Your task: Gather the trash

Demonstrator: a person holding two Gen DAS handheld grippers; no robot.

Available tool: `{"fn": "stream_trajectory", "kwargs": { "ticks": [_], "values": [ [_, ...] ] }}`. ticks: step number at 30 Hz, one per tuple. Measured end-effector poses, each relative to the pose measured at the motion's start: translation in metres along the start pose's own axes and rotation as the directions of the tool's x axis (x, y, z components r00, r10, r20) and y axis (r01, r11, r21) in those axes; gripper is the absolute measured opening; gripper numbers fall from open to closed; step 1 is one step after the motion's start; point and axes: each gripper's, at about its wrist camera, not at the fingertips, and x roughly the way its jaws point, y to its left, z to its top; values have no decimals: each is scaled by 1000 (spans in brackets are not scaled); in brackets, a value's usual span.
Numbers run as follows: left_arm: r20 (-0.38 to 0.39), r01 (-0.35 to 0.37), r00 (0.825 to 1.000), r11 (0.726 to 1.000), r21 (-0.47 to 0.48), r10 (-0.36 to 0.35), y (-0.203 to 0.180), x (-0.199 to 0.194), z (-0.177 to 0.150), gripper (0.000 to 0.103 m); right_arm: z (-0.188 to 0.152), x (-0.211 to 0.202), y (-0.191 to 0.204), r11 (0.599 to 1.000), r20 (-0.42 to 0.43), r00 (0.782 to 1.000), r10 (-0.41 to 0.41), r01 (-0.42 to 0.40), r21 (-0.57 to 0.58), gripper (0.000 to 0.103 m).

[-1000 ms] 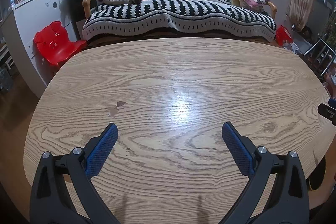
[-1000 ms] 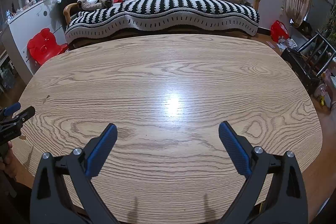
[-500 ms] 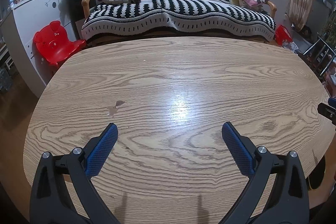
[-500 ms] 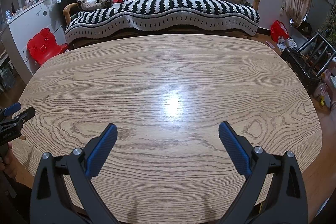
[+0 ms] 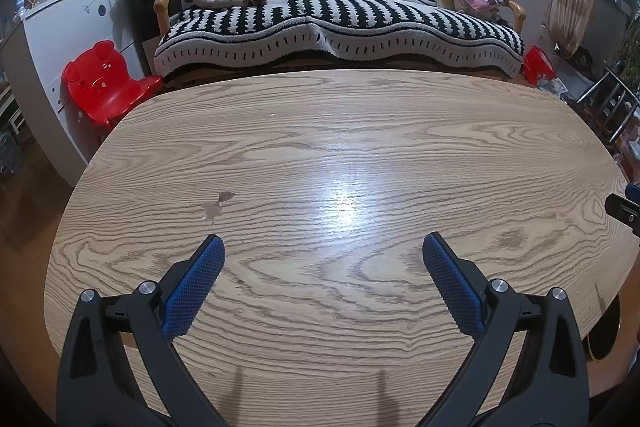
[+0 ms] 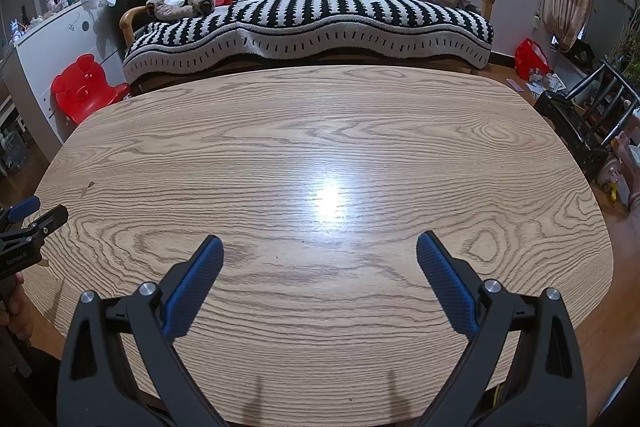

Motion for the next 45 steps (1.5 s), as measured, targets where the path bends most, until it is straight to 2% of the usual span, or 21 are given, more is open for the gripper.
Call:
{"fn": "stream_trajectory", "kwargs": {
  "ticks": [45],
  "values": [
    [-1, 27, 1000, 1000, -4, -27, -4, 1, -3, 96, 2, 0, -3, 1000, 0, 1000, -1, 1, 5, 94]
  ]
}}
